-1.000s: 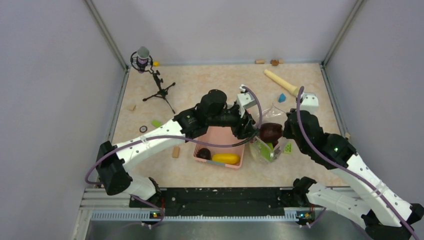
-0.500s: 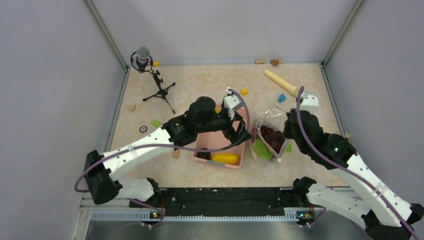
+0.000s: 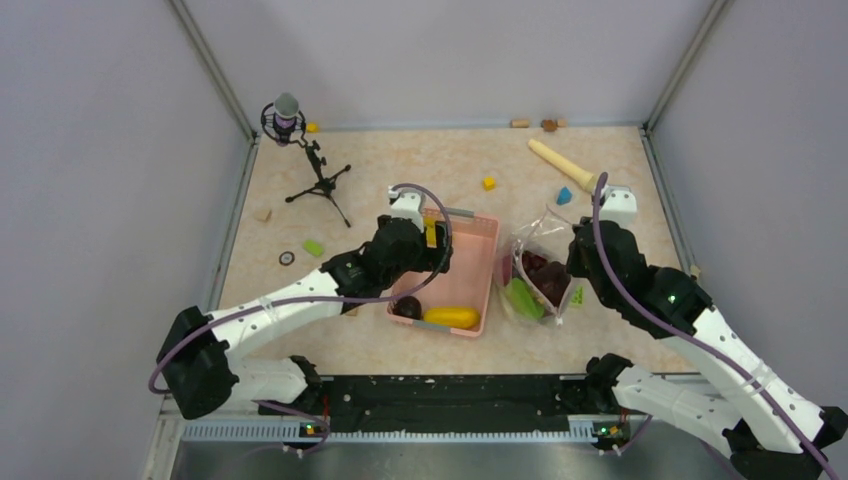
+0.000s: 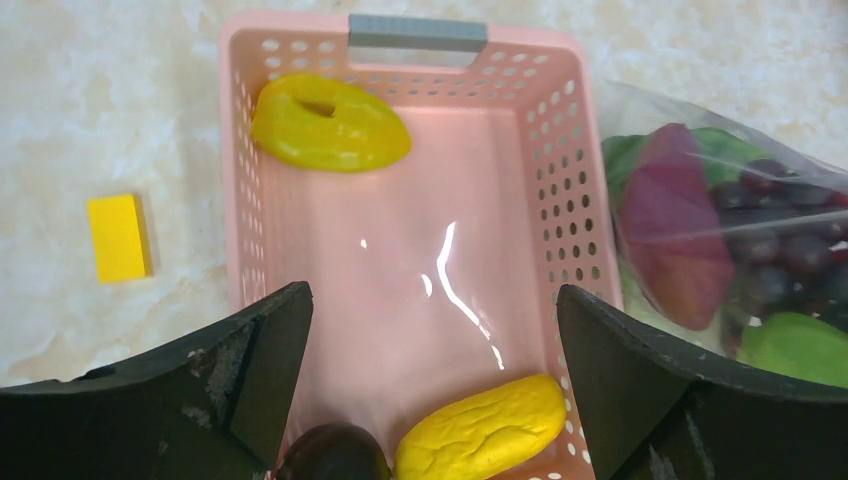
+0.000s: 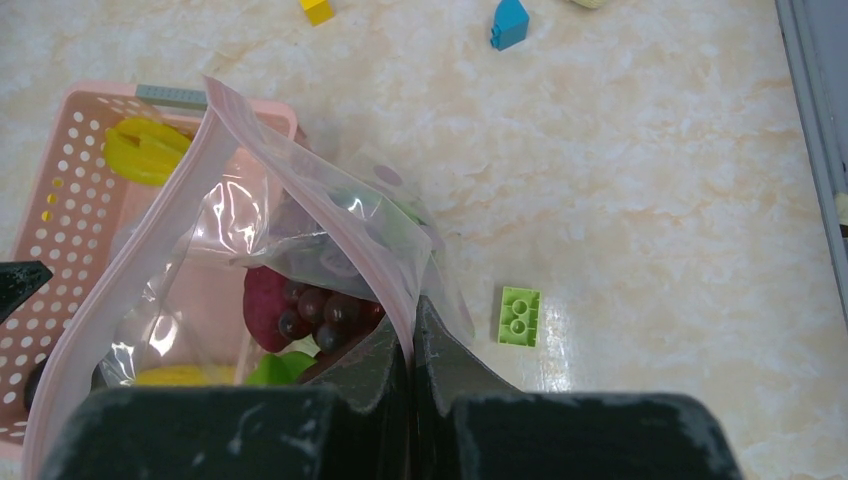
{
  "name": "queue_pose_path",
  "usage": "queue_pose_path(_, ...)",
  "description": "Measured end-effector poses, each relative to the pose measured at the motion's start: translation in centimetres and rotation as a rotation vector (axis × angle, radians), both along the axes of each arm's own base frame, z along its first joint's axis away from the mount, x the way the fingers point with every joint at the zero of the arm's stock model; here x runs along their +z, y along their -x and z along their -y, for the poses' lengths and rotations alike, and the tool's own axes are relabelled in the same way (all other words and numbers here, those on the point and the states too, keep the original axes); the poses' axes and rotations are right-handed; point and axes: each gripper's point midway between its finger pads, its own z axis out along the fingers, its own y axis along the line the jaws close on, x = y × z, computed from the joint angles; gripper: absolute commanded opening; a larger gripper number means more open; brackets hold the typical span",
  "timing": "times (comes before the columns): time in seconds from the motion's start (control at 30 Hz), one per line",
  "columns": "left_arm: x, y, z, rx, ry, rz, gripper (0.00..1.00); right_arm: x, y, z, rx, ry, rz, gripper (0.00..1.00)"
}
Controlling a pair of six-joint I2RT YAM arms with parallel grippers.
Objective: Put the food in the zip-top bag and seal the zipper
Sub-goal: Pick up the fake fruit from the bin.
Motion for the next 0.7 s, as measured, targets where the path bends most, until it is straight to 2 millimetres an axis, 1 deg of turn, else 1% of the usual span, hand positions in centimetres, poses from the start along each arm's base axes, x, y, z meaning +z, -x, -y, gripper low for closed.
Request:
queue_pose_path(0.13,-2.3,0.0,-0.6,0.075,-0.001,-0.066,0.97,0.0,0.0,0.0,-0.001,0.001,-0.001,0.01)
queue_pose_path(0.33,-6.7,-0.4,-0.5,0.124,-0.072,-0.154,0.97,-0.1,-0.1,0.0,-0.003,0.004,-0.002,0.01)
queue_pose_path(0.43,-8.4,-0.8,-0.4,0.161,-0.076,-0.19,0.97,-0.1,-0.1,0.0,-0.003,0.005,-0.002,0.01)
queue_pose_path(0.57,-9.5,-2.1,0.2,0.228,-0.023,-0.198,0.97,-0.1,-0.1,0.0,-0.004,0.005,-0.002,0.01)
queue_pose_path(0.7,-9.2,-4.3,0.5,0.327,0.09,-0.184,0.97,-0.1,-0.1,0.0,-0.003,0.005,-0.002,0.01)
